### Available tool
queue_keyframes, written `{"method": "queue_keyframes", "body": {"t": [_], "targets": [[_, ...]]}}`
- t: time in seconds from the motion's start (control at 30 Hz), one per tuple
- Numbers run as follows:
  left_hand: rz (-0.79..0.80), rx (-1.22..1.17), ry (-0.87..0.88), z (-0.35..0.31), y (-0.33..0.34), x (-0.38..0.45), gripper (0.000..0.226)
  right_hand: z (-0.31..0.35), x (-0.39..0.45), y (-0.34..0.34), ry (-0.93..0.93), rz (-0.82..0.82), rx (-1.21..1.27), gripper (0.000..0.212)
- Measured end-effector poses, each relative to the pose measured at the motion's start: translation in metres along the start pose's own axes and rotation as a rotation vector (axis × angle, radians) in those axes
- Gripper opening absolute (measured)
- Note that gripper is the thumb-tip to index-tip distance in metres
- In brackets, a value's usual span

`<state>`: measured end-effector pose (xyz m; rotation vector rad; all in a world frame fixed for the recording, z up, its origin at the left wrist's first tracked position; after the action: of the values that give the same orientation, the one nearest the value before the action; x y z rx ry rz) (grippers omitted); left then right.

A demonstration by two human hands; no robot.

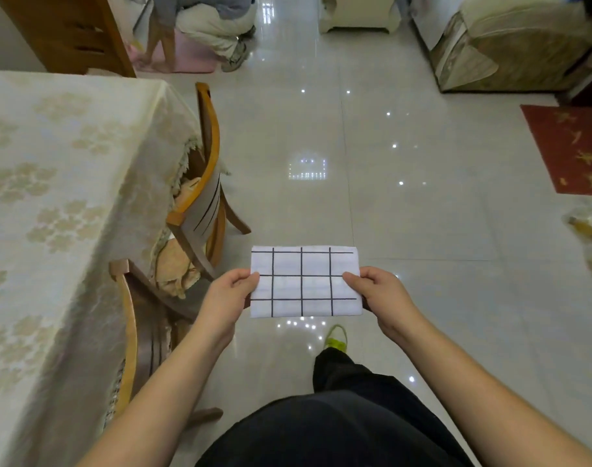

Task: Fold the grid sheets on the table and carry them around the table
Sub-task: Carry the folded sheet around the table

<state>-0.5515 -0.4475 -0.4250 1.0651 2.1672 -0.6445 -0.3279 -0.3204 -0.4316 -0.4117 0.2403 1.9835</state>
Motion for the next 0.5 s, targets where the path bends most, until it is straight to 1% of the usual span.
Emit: {"method": "queue_keyframes", "body": {"t": [0.27, 0.5], "targets": [[-0.026, -0.020, 0.012, -0.086, 0.068, 0.038, 0.016, 0.050, 0.101, -0.058, -0.036, 0.025, -0.026, 0.015], [-0.033, -0.088, 0.003, -0.127, 0.085, 0.070, 0.015, 0.084, 0.166, -0.068, -0.078, 0.073, -0.059, 0.018]]}}
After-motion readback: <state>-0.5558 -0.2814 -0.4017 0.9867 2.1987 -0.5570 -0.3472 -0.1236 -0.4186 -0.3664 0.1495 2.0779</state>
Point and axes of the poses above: each hand's wrist, its own x-axis towards the middle knuckle, its own y-axis out of the palm, z = x × y, the point moved 2 cm from there along x, towards the middle knuckle, and after that the axes turned 12 degrees about -y, right-handed, at the moved point
